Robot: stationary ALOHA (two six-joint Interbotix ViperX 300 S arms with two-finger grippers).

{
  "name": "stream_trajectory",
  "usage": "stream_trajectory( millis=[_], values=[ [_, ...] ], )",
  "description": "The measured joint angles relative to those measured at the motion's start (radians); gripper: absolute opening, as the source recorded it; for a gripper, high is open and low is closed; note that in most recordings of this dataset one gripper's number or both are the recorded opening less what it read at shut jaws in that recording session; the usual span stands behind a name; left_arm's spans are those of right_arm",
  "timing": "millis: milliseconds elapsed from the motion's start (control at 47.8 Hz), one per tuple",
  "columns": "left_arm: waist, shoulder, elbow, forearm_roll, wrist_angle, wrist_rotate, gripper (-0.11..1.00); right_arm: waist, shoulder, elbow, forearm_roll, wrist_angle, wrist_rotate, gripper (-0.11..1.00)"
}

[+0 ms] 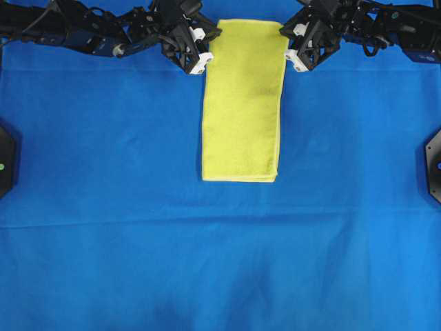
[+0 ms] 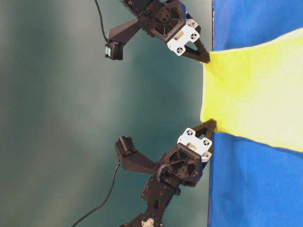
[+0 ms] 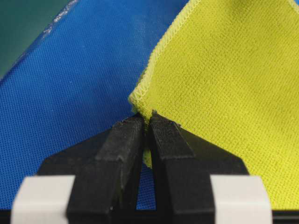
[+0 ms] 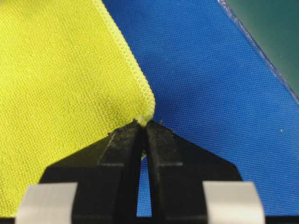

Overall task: Fold the yellow towel.
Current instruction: 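Pull the held corners toward the near end, folding the strip in half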

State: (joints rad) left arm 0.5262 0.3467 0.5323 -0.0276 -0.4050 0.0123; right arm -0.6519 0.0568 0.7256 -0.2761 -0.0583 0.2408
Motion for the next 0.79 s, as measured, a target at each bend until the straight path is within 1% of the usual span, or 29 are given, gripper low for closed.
stream_trajectory(
  millis=[188, 314, 481, 669, 753, 795],
  values=[
    [-0.023, -0.061, 0.037, -0.002, 0.002, 0.0, 0.03, 0.009, -0.037, 0.003, -0.002, 0.029, 0.005, 0.03],
    [-0.04, -0.12, 0.069, 0.0, 0.005, 0.0, 0.03, 0.043, -0.104, 0.015, 0.0, 0.08, 0.006, 0.03],
    [-0.091, -0.201, 0.117, 0.0, 0.018, 0.0, 0.03, 0.11, -0.193, 0.043, 0.0, 0.129, 0.015, 0.03],
    [-0.201, -0.281, 0.173, 0.0, 0.043, 0.0, 0.03, 0.232, -0.259, 0.095, 0.025, 0.155, 0.031, 0.03],
    [-0.25, -0.287, 0.192, 0.0, 0.051, 0.0, 0.03, 0.278, -0.267, 0.11, 0.035, 0.167, 0.043, 0.03],
    [-0.273, -0.288, 0.198, 0.0, 0.055, -0.003, 0.03, 0.311, -0.268, 0.117, 0.037, 0.181, 0.06, 0.03]
  ],
)
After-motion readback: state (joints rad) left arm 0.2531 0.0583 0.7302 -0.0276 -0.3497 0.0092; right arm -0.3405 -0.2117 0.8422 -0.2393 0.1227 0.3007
